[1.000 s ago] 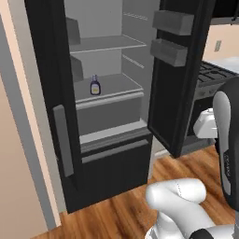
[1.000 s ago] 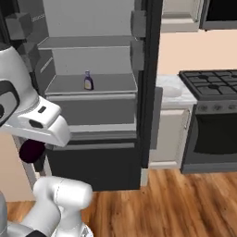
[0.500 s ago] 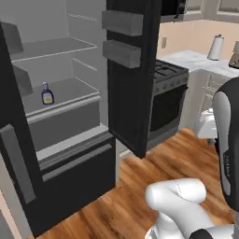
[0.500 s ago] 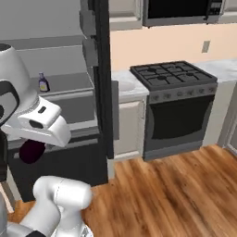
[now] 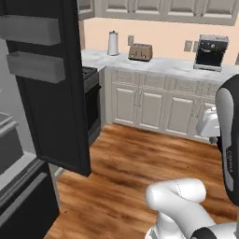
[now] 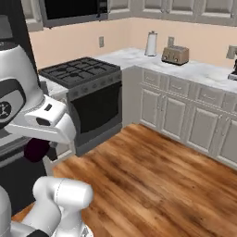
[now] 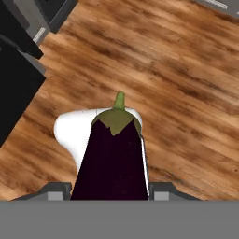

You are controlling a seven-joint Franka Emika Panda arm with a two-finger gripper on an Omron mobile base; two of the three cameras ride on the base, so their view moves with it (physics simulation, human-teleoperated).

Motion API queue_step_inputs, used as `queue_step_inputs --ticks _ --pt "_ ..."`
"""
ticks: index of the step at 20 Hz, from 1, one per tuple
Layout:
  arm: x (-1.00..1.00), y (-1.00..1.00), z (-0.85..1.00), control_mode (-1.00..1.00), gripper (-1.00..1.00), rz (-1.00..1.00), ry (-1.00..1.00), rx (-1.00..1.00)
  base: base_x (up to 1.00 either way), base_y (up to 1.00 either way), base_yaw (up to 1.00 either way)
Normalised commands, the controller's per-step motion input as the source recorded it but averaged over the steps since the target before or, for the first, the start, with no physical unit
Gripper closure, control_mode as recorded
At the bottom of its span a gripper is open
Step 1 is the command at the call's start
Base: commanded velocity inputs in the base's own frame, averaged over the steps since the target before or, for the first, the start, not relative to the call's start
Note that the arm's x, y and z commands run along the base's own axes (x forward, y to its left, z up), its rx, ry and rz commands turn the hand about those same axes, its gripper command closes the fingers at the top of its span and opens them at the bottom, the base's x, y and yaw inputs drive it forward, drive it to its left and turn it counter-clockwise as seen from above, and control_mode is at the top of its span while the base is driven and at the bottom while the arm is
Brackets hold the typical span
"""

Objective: Pick eggplant from the fridge and place it on the plate on the counter.

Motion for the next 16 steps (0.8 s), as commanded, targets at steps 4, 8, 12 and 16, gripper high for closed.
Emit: queue_step_inputs --ticks 4,8,12,16 --pt "0.0 0.0 0.0 1.0 1.0 0.0 0.0 0.0 0.0 0.03 -0.84" --pt "0.0 0.0 0.0 1.0 1.0 0.0 0.0 0.0 0.0 0.08 -0.85" --pt "0.0 0.0 0.0 1.0 1.0 0.0 0.0 0.0 0.0 0.1 -0.85" --pt "0.0 0.0 0.0 1.0 1.0 0.0 0.0 0.0 -0.04 0.06 -0.79"
